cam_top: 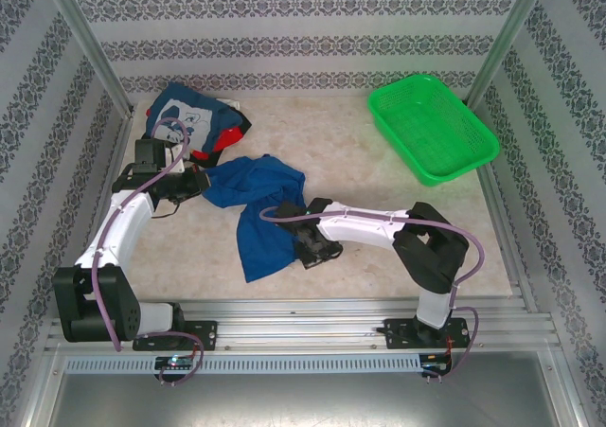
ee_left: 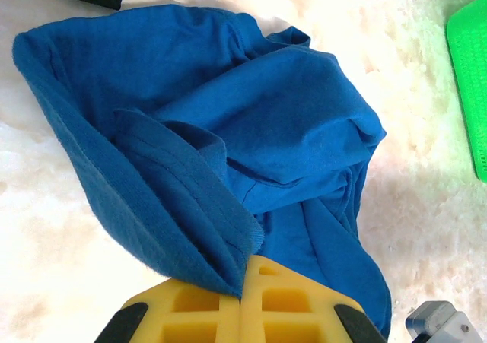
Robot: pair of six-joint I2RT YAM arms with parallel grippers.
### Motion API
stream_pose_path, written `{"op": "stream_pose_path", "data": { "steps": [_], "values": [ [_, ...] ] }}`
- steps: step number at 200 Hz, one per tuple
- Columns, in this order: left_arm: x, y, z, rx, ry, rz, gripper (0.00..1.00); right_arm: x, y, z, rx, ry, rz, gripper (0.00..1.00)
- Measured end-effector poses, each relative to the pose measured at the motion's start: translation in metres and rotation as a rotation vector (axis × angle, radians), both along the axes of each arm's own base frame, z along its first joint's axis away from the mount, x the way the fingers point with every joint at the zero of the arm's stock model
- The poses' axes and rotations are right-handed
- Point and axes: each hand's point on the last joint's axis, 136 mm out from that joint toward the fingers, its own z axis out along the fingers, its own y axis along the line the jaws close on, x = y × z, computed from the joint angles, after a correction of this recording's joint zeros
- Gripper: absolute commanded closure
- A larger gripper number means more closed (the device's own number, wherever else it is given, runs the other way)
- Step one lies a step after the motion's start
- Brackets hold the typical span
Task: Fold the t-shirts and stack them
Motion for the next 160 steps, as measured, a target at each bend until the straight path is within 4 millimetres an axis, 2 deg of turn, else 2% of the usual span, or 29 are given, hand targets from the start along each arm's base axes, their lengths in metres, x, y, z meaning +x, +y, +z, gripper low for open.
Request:
{"op": "stream_pose_path", "data": {
  "steps": [25, 58, 94, 139, 160],
  "values": [
    [0.0, 0.0, 0.0, 0.004, -0.002, -0.001, 1.0, 0.004, -0.002, 0.01, -0.008, -0.027, 0.003, 1.0],
    [0.003, 0.001, 0.009, 0.005, -0.016, -0.001, 1.0, 0.011, -0.004, 0.047, 0.036, -0.103, 0.003, 1.0],
    [0.017, 0.001, 0.045, 0.006, -0.095, 0.001, 1.0, 0.018, -0.018, 0.094, 0.121, -0.193, -0.037, 1.0],
    [0.036, 0.001, 0.105, -0.003, -0.221, 0.006, 1.0, 0.042, -0.054, 0.147, 0.226, -0.304, -0.151, 1.0],
    [0.039, 0.001, 0.118, -0.011, -0.246, 0.009, 1.0, 0.046, -0.066, 0.164, 0.287, -0.325, -0.186, 1.0]
  ]
}}
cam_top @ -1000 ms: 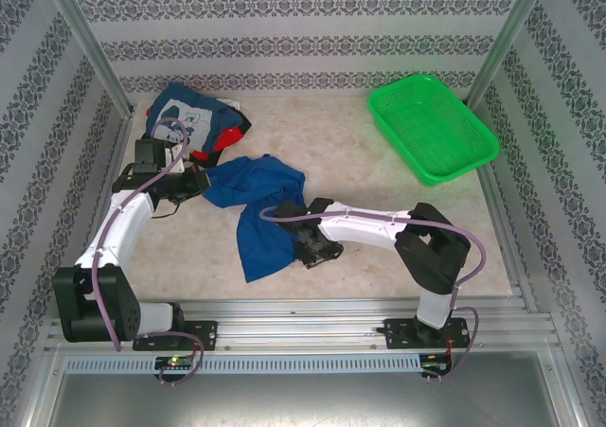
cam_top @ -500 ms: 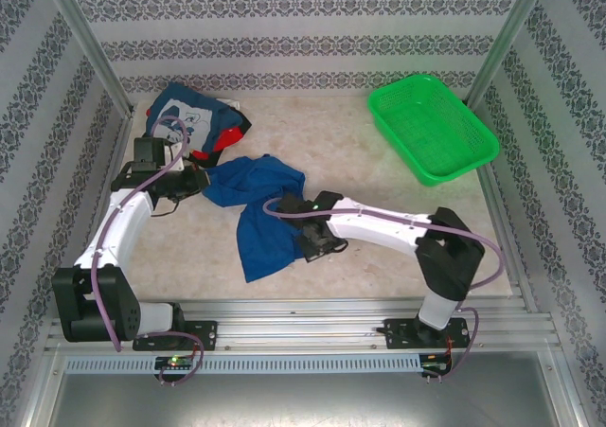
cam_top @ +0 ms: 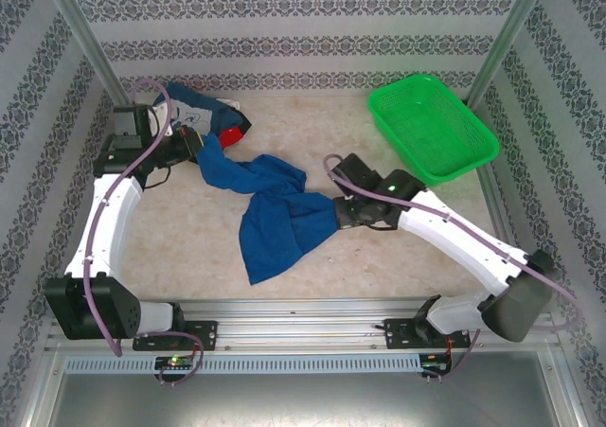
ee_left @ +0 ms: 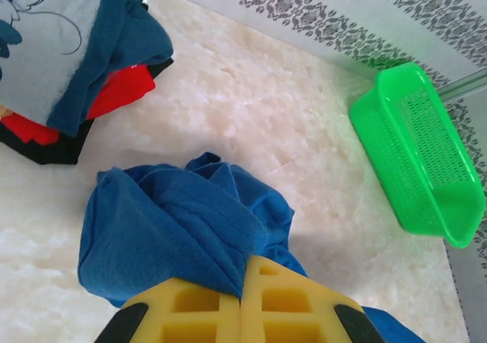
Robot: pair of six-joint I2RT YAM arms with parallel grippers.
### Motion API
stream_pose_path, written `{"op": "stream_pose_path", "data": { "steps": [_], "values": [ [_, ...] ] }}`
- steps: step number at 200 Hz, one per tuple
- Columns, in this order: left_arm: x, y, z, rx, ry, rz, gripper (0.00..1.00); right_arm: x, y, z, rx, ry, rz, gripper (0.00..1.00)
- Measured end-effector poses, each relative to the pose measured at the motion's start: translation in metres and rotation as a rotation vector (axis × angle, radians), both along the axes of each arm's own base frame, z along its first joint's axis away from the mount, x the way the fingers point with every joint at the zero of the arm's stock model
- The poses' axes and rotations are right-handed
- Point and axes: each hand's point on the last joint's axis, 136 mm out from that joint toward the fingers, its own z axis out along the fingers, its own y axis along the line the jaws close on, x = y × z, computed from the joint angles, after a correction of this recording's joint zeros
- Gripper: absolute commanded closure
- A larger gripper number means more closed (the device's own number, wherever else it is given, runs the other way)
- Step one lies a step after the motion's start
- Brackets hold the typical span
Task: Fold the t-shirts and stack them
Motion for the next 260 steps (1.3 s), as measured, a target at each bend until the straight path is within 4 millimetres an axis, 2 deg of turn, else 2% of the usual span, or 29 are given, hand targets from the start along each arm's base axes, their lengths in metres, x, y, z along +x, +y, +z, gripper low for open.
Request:
{"op": "stream_pose_path", "data": {
  "steps": [42, 56, 67, 83, 104, 105, 119, 141, 176, 190, 210, 234, 260],
  "values": [
    [0.005, -0.002, 0.003, -0.025, 0.012, -0.004, 1.0, -0.002, -0.014, 0.007, 0.099, 0.02, -0.032, 1.0],
    [0.009, -0.003, 0.017, -0.035, -0.006, -0.005, 1.0, 0.0, -0.023, 0.018, 0.135, -0.001, -0.058, 1.0],
    [0.014, -0.004, 0.037, -0.042, -0.036, -0.009, 1.0, 0.004, -0.031, 0.036, 0.162, -0.035, -0.078, 1.0],
    [0.025, -0.005, 0.081, -0.048, -0.116, -0.016, 1.0, 0.016, -0.044, 0.079, 0.224, -0.125, -0.117, 1.0],
    [0.039, -0.003, 0.154, -0.036, -0.27, -0.015, 1.0, 0.035, -0.067, 0.153, 0.315, -0.305, -0.177, 1.0],
    [0.039, -0.003, 0.16, -0.035, -0.285, -0.015, 1.0, 0.037, -0.07, 0.161, 0.324, -0.325, -0.184, 1.0],
    [0.04, -0.002, 0.202, -0.029, -0.383, -0.01, 1.0, 0.042, -0.086, 0.204, 0.369, -0.435, -0.212, 1.0],
    [0.036, 0.001, 0.252, -0.023, -0.5, 0.016, 1.0, 0.047, -0.105, 0.265, 0.434, -0.586, -0.234, 1.0],
    [0.025, 0.006, 0.312, -0.02, -0.653, 0.052, 1.0, 0.056, -0.117, 0.33, 0.519, -0.731, -0.219, 1.0],
    [0.018, 0.008, 0.326, -0.016, -0.691, 0.067, 1.0, 0.057, -0.117, 0.349, 0.546, -0.769, -0.197, 1.0],
    [0.007, 0.011, 0.338, -0.008, -0.725, 0.089, 1.0, 0.053, -0.114, 0.366, 0.584, -0.795, -0.166, 1.0],
    [-0.001, 0.013, 0.343, -0.002, -0.735, 0.108, 1.0, 0.046, -0.112, 0.375, 0.616, -0.807, -0.145, 1.0],
    [0.002, 0.014, 0.341, -0.005, -0.729, 0.112, 1.0, 0.051, -0.111, 0.377, 0.646, -0.8, -0.137, 1.0]
  ]
}}
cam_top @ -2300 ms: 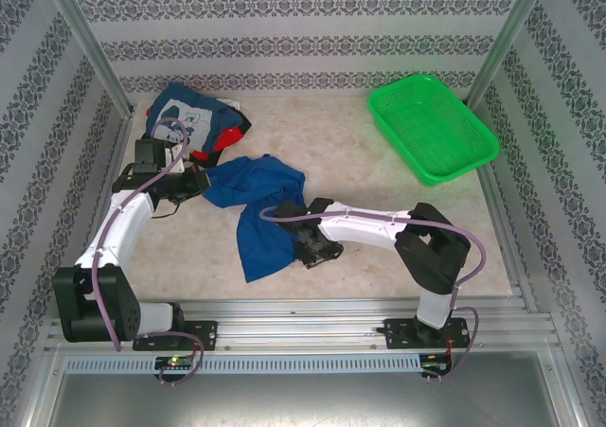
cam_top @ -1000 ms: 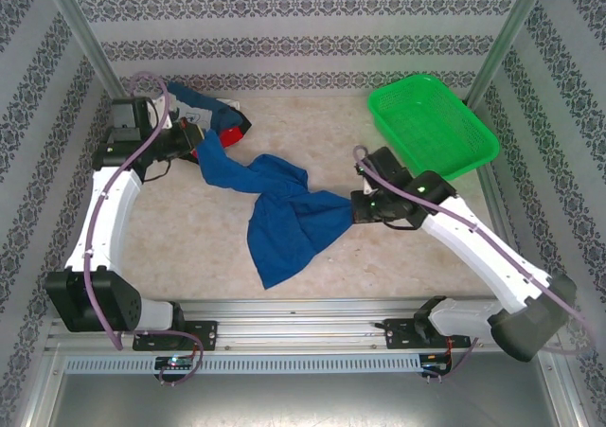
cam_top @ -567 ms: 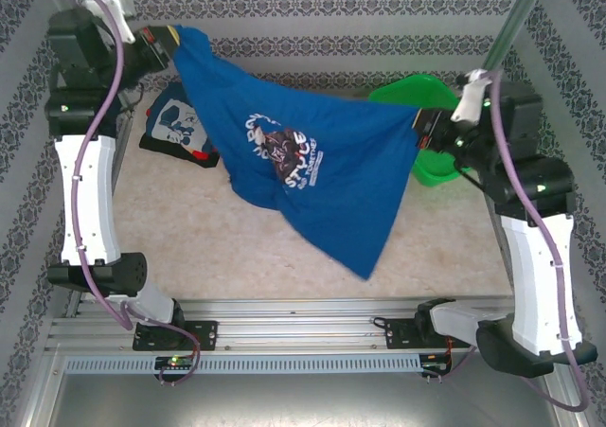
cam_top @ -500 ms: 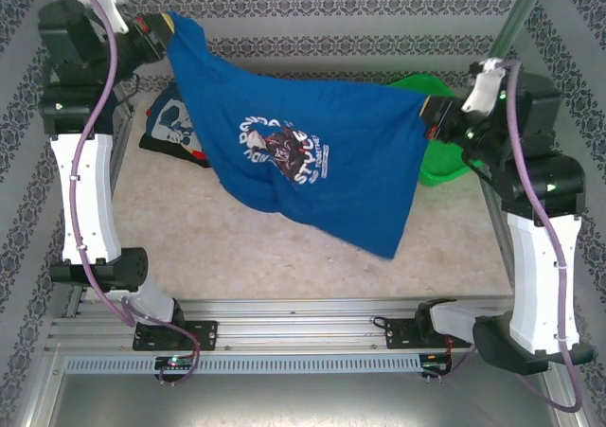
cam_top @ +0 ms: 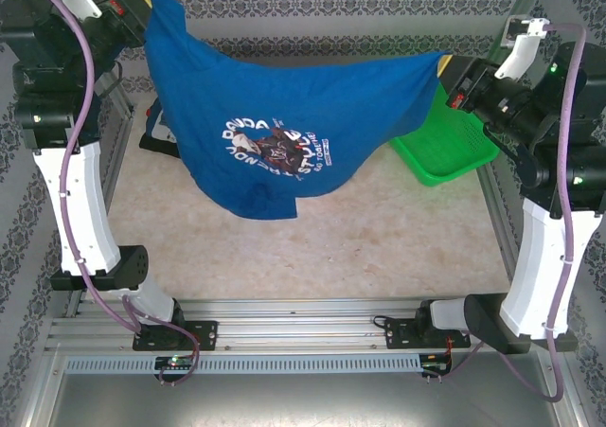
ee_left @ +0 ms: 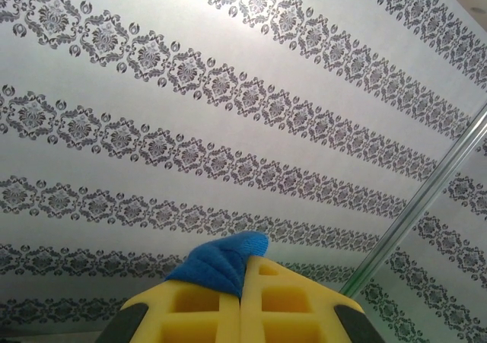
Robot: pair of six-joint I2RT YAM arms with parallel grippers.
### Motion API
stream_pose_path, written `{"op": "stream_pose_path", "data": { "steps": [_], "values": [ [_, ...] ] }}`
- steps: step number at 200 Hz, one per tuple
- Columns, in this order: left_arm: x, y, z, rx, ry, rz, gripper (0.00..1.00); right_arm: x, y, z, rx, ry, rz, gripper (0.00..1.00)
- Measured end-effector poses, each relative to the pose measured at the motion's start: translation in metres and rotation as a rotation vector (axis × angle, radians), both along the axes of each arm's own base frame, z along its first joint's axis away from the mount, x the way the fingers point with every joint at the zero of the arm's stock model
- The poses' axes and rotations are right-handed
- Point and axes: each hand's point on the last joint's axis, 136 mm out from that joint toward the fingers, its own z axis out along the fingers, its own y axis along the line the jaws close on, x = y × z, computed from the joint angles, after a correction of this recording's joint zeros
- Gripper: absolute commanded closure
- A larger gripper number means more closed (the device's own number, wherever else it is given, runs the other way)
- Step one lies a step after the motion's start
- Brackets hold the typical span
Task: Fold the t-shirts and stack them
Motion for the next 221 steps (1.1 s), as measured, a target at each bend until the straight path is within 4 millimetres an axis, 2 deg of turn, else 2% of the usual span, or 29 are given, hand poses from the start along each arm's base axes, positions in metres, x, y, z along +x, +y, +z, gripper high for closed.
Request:
{"op": "stream_pose_path", "data": {
  "steps": [22, 47, 85, 105, 125, 143, 165, 188, 221],
  "values": [
    [0.018, -0.001, -0.01, -0.021, 0.028, -0.019, 1.0, 0.018, 0.004, -0.007, 0.011, 0.018, 0.025, 1.0],
    [0.062, -0.005, -0.036, -0.063, 0.088, -0.056, 1.0, 0.054, 0.006, -0.027, 0.025, 0.076, 0.039, 1.0],
    [0.14, -0.017, -0.082, -0.167, 0.169, -0.12, 1.0, 0.134, 0.012, -0.068, 0.056, 0.184, 0.078, 1.0],
    [0.173, -0.017, -0.097, -0.252, 0.172, -0.139, 1.0, 0.179, 0.01, -0.077, 0.094, 0.196, 0.086, 1.0],
    [0.195, -0.015, -0.104, -0.343, 0.162, -0.146, 1.0, 0.217, 0.007, -0.077, 0.148, 0.172, 0.095, 1.0],
    [0.201, -0.011, -0.094, -0.404, 0.118, -0.149, 1.0, 0.239, 0.001, -0.065, 0.212, 0.117, 0.101, 1.0],
    [0.192, 0.001, -0.062, -0.442, 0.008, -0.15, 1.0, 0.251, -0.013, -0.047, 0.287, 0.055, 0.095, 1.0],
    [0.172, 0.03, -0.025, -0.443, -0.114, -0.117, 1.0, 0.25, -0.027, -0.021, 0.319, -0.034, 0.084, 1.0],
    [0.134, 0.068, 0.021, -0.421, -0.261, -0.077, 1.0, 0.233, -0.042, 0.012, 0.323, -0.138, 0.081, 1.0]
  ]
}}
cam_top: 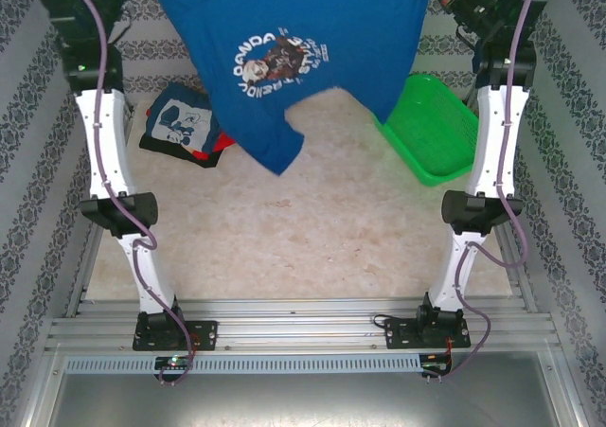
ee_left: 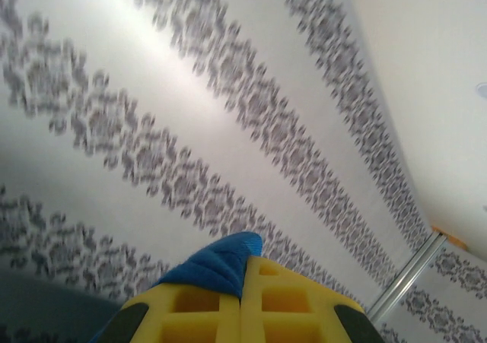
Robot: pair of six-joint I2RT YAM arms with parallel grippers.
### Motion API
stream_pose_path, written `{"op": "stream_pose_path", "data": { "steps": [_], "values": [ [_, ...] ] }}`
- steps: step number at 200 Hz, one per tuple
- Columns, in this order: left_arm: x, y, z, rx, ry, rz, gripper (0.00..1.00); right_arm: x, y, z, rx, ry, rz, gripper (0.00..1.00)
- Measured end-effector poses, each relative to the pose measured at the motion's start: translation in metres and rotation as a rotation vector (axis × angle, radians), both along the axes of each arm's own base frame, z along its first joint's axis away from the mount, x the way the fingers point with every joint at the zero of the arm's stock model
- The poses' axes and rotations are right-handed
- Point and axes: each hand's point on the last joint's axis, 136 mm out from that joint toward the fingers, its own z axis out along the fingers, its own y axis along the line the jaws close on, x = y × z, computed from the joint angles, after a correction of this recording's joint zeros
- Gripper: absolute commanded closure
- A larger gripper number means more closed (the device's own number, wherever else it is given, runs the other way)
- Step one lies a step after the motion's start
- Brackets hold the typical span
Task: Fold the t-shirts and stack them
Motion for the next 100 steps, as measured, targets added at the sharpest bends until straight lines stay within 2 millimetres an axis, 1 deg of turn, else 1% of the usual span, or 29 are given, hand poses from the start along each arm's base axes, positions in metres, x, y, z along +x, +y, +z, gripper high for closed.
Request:
{"op": "stream_pose_path", "data": {
  "steps": [16, 40, 53, 62, 76, 84, 92, 97, 100],
  "values": [
    [-0.017, 0.006, 0.016, 0.018, -0.046, 0.011, 1.0, -0.01, -0.003, 0.01, -0.01, -0.028, 0.0, 1.0],
    [-0.038, 0.001, 0.034, 0.051, -0.101, -0.011, 1.0, -0.022, -0.01, 0.019, -0.028, -0.05, -0.004, 1.0],
    [-0.047, -0.001, 0.039, 0.071, -0.114, -0.027, 1.0, -0.028, -0.014, 0.019, -0.046, -0.052, -0.004, 1.0],
    [-0.054, -0.003, 0.041, 0.092, -0.117, -0.045, 1.0, -0.031, -0.014, 0.016, -0.061, -0.041, 0.004, 1.0],
    [-0.059, -0.007, 0.037, 0.119, -0.093, -0.084, 1.0, -0.037, -0.011, 0.002, -0.094, -0.006, 0.021, 1.0],
    [-0.063, -0.011, 0.032, 0.133, -0.068, -0.112, 1.0, -0.041, -0.008, -0.012, -0.111, 0.031, 0.033, 1.0],
    [-0.066, -0.017, 0.02, 0.14, -0.031, -0.144, 1.0, -0.047, -0.005, -0.032, -0.13, 0.075, 0.047, 1.0],
    [-0.066, -0.019, 0.009, 0.137, 0.002, -0.16, 1.0, -0.051, -0.004, -0.043, -0.136, 0.103, 0.053, 1.0],
    [-0.068, -0.021, 0.0, 0.135, 0.021, -0.167, 1.0, -0.054, -0.003, -0.055, -0.141, 0.127, 0.059, 1.0]
  ]
}}
